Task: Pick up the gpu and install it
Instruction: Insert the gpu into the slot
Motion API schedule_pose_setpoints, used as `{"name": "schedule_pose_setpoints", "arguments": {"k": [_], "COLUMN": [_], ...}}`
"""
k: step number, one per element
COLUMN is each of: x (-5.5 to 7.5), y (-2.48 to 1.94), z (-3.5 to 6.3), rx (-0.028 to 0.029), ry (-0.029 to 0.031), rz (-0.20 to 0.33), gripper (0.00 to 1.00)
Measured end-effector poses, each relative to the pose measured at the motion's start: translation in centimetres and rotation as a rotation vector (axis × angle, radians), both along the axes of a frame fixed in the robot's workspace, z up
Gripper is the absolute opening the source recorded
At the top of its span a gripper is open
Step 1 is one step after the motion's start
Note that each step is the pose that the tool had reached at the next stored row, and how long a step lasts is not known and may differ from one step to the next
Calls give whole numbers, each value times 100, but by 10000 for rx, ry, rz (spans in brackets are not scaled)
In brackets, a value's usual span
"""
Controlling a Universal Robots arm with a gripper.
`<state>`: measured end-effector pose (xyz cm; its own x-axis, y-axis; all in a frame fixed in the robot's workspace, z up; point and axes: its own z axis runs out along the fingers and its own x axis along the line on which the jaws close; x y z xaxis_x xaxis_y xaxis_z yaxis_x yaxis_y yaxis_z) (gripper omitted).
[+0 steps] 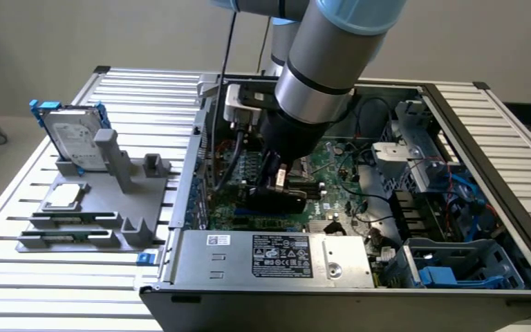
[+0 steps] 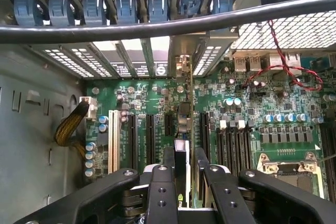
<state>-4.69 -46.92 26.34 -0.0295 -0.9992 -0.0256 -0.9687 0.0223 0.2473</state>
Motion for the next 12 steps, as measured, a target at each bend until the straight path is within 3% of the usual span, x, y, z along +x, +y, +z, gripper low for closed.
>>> {"name": "schedule_pose_setpoints", "arguments": {"k": [5,12], "x": [1,1], "y": [7,9], "z": [-2,-9], "rx": [13,79], "ry": [0,-3], "rz": [86,86], "gripper": [26,26]}}
